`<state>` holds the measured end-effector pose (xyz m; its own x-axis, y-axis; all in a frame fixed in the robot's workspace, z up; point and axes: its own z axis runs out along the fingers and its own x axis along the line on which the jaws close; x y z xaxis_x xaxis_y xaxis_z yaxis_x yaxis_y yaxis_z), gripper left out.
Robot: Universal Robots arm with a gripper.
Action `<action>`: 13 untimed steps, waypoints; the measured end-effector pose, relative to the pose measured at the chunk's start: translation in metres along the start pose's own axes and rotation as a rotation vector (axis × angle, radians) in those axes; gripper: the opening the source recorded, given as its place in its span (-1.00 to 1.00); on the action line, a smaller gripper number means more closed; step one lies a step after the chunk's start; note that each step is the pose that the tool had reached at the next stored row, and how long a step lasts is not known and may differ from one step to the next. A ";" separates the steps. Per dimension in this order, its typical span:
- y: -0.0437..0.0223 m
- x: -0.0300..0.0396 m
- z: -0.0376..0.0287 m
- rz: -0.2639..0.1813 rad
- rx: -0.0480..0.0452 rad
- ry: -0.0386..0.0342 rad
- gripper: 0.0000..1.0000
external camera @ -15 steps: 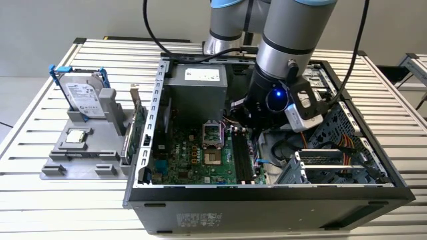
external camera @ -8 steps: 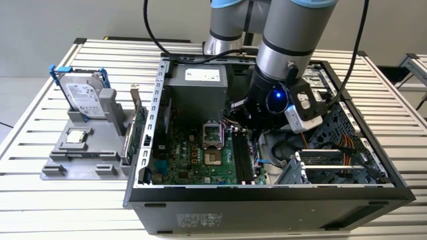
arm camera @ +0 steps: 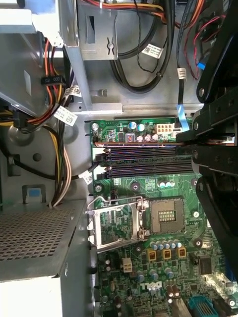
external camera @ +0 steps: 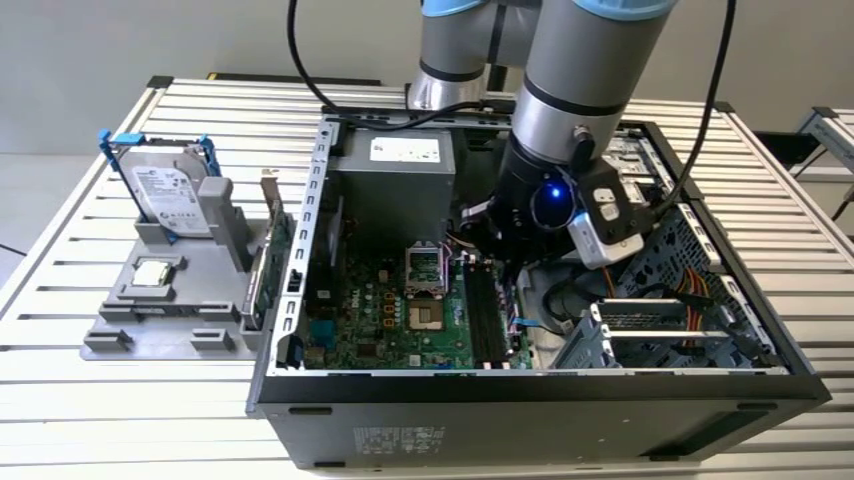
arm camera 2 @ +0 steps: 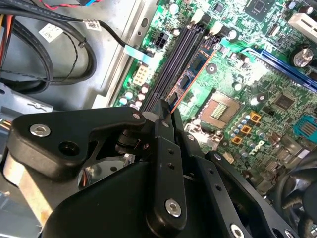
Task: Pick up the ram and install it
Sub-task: 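Insert the ram into the slot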
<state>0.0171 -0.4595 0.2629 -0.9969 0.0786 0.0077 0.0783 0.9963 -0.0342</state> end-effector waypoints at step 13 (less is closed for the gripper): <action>0.0001 0.0000 0.0031 0.000 0.0019 -0.0002 -1.00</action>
<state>0.0171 -0.4595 0.2597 -0.9969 0.0786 0.0075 0.0783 0.9963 -0.0362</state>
